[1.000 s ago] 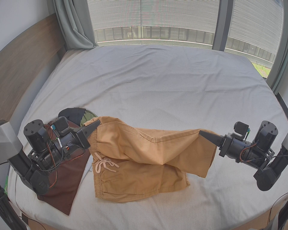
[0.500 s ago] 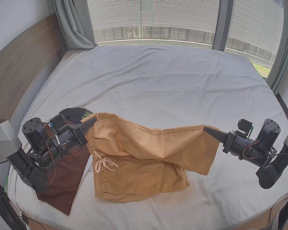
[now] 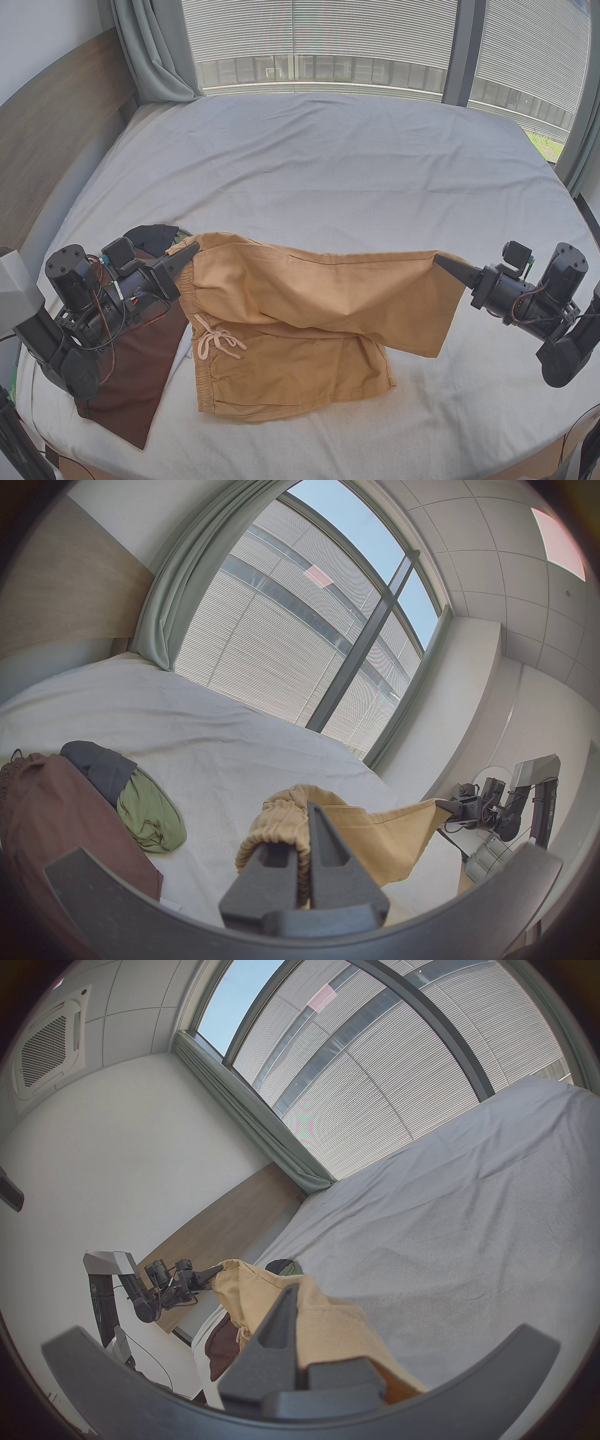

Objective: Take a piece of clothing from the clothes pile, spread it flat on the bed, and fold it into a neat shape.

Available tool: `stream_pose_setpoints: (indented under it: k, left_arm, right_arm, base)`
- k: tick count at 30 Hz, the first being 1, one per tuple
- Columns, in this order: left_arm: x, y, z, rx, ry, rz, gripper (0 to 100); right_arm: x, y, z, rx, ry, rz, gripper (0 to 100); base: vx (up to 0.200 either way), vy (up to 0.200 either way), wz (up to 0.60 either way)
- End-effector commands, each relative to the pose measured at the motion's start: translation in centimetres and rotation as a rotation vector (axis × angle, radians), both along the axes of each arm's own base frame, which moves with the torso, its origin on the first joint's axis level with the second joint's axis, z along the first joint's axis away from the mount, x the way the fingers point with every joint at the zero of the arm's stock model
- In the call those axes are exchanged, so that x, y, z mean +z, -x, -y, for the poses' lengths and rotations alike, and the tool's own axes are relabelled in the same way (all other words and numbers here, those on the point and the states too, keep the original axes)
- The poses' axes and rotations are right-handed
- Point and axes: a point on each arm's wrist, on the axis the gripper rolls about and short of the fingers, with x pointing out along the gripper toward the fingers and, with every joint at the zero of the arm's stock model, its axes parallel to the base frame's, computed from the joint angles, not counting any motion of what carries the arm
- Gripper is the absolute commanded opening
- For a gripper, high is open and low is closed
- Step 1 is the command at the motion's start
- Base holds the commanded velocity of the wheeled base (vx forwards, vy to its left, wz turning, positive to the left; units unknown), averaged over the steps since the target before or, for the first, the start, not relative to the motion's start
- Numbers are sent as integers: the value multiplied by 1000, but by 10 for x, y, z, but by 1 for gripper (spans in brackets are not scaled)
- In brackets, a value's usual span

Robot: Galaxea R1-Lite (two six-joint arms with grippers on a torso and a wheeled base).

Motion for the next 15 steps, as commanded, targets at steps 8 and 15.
stream_pose_setpoints:
  k: [8,15]
  left_arm:
    - [-3,-7,-12,41,0,-2,0]
    - [-5,-12,-17,60,-1,-3,0]
  right_arm:
    - [3,-5,7,-29,-3,14,0]
    - [4,-7,11,-43,-4,20,0]
  base:
    - [0,0,0]
    - [0,0,0]
